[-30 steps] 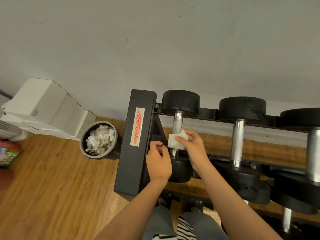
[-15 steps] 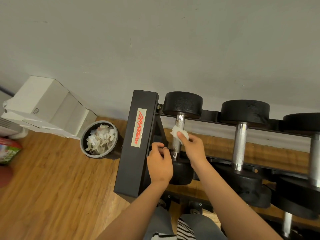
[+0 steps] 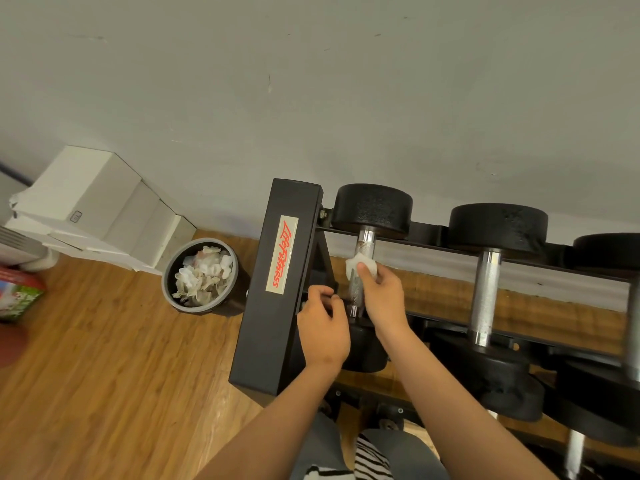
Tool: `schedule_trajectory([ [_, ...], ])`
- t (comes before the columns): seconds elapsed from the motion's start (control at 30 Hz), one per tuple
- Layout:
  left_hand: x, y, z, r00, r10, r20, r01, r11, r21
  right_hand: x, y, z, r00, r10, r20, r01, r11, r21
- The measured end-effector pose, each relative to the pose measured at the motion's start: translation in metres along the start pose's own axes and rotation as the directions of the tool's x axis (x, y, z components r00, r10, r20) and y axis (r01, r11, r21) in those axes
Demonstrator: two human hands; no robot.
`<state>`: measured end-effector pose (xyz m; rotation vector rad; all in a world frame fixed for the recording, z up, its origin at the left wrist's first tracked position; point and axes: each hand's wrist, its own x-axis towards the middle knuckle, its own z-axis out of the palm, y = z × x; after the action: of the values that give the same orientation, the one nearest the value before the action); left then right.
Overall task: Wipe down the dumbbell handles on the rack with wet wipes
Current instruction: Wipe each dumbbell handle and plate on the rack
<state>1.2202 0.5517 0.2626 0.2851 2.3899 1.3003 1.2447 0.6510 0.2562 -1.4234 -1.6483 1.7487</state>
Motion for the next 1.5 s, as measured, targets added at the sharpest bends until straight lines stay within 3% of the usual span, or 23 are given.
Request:
schedule_trajectory([
  [0.17,-0.001,0.000,-0.001,1.000,-0.002,0.004,0.002,1.000,0.006,0.004,-0.004,0.004,0.999,0.033,-0.032,-0.033,0.999,0.009],
  [0.33,0.000,0.001,0.000,1.000,-0.022,0.006,0.022,1.000,0.001,0.007,-0.009,-0.008,0.991,0.121,0.047,-0.129,0.966,0.223],
  [0.5,0.000,0.000,-0.001,0.999,-0.031,0.012,0.031,1.000,-0.003,0.006,-0.005,-0.015,0.986,0.148,-0.080,-0.122,0.955,0.269],
  [0.67,0.000,0.002,-0.002,0.999,-0.035,0.014,0.035,0.999,0.009,0.021,-0.030,-0.016,0.982,0.159,0.100,-0.179,0.955,0.235],
  [0.83,0.000,0.001,-0.002,0.999,-0.034,0.012,0.034,0.999,0.008,0.011,-0.011,-0.017,0.980,0.197,-0.024,-0.172,0.906,0.387],
  [1.0,0.000,0.002,-0.002,1.000,-0.022,-0.004,0.022,1.000,0.017,0.029,-0.037,-0.006,0.976,0.216,0.035,-0.213,0.900,0.380],
  [1.17,0.001,-0.001,-0.001,1.000,-0.020,-0.003,0.020,1.000,0.022,0.022,-0.031,-0.007,0.968,0.248,-0.044,-0.198,0.858,0.473],
  [1.37,0.002,-0.001,0.000,1.000,-0.023,-0.008,0.023,1.000,0.014,0.030,-0.043,-0.001,0.942,0.332,0.049,-0.312,0.813,0.492],
  [1.5,0.002,-0.004,0.000,1.000,-0.028,-0.006,0.028,1.000,0.002,0.030,-0.039,-0.008,0.934,0.357,-0.007,-0.292,0.774,0.562],
])
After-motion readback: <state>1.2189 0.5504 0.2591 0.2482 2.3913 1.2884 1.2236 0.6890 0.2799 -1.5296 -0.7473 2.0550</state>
